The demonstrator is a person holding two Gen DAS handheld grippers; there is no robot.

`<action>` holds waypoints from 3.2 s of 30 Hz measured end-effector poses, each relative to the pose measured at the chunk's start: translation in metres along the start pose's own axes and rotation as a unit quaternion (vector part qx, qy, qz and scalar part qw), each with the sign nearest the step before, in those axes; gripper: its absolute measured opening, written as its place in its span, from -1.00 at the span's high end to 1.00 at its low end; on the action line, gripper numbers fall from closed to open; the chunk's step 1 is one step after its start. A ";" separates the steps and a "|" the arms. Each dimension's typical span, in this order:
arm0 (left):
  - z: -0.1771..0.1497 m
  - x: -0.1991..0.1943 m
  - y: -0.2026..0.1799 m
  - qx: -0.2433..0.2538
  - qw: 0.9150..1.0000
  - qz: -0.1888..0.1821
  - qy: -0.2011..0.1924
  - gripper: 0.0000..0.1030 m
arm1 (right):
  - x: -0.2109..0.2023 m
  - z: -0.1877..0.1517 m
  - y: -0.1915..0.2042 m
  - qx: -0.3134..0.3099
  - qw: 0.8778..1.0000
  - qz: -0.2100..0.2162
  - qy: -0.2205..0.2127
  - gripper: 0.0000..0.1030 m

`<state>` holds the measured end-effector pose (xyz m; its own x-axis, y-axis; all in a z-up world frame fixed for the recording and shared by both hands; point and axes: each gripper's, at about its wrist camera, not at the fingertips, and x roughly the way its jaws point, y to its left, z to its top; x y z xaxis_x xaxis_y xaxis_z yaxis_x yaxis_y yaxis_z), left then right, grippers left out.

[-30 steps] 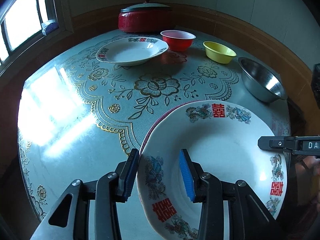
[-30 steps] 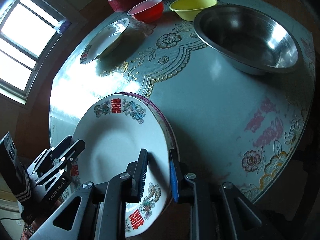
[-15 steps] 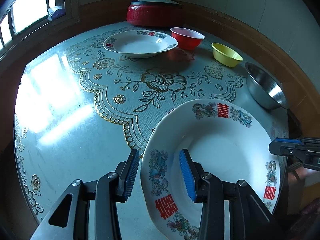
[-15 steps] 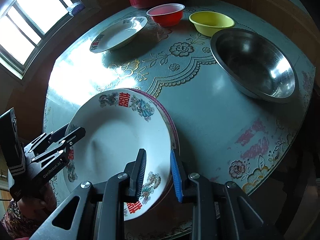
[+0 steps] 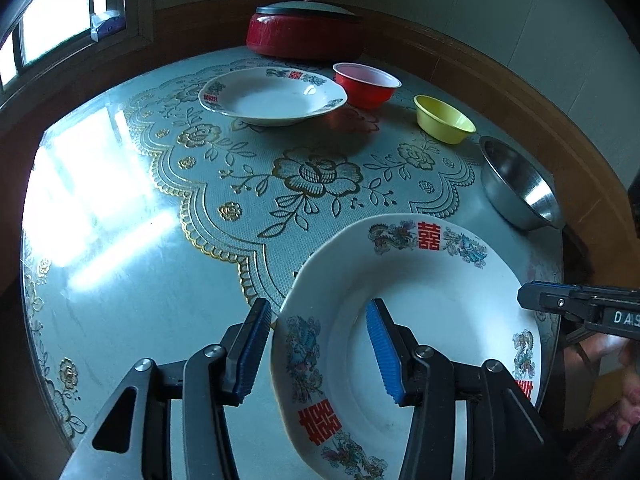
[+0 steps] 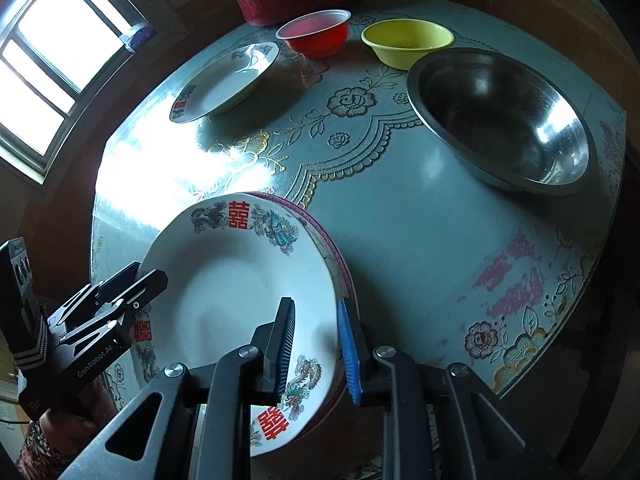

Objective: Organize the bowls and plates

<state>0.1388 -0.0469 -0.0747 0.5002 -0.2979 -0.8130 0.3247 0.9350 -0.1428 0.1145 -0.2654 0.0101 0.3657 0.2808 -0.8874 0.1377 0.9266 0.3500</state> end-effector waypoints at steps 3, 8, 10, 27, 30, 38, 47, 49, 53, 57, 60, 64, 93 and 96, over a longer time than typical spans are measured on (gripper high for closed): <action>0.010 -0.007 0.006 -0.003 1.000 0.007 -0.010 -0.26 | -0.009 0.009 0.003 0.001 1.000 0.018 -0.013 0.55; 0.030 -0.013 0.027 -0.027 0.999 0.028 -0.024 -0.66 | -0.011 0.027 0.019 -0.018 0.999 0.023 -0.028 0.40; 0.038 -0.013 0.039 -0.044 0.998 0.037 -0.025 -0.78 | -0.007 0.037 0.023 -0.011 0.999 0.030 -0.030 0.31; 0.107 0.036 0.118 -0.151 0.982 0.106 0.025 -0.80 | 0.043 0.177 0.043 0.007 0.999 0.045 -0.028 0.24; 0.113 0.047 0.122 -0.157 0.981 0.109 0.031 -0.80 | 0.069 0.199 0.040 0.021 0.998 0.061 -0.013 0.24; 0.121 0.071 0.128 -0.169 0.979 0.102 0.044 -0.80 | 0.130 0.246 0.038 0.048 0.997 0.054 0.018 0.24; 0.132 0.077 0.141 -0.199 0.976 0.088 0.027 -0.80 | 0.169 0.272 0.046 0.047 0.997 0.044 0.034 0.24; 0.134 0.077 0.144 -0.203 0.975 0.091 0.024 -0.80 | 0.174 0.273 0.047 0.047 0.997 0.049 0.035 0.25; 0.135 0.078 0.148 -0.209 0.973 0.094 0.022 -0.80 | 0.180 0.270 0.055 0.022 0.998 0.034 0.038 0.52; 0.134 0.078 0.148 -0.207 0.973 0.097 0.020 -0.80 | 0.178 0.268 0.060 -0.009 0.998 0.030 0.045 0.50; 0.135 0.079 0.146 -0.206 0.974 0.095 0.021 -0.80 | 0.175 0.262 0.060 -0.011 0.998 0.034 0.057 0.49; 0.137 0.079 0.141 -0.203 0.975 0.090 0.019 -0.80 | 0.168 0.249 0.057 -0.011 0.998 0.032 0.057 0.48; 0.202 0.129 0.105 -0.106 0.993 0.056 0.017 -0.83 | 0.174 0.239 0.057 -0.010 0.998 0.031 0.060 0.40; 0.205 0.133 0.103 -0.099 0.994 0.049 0.015 -0.81 | 0.174 0.245 0.048 0.016 0.998 0.040 0.048 0.40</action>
<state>0.4027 -0.0299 -0.0816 0.4969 -0.1999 -0.8445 0.1103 0.9798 -0.1670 0.4108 -0.2329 -0.0542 0.2879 0.3777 -0.8800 0.1411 0.8922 0.4291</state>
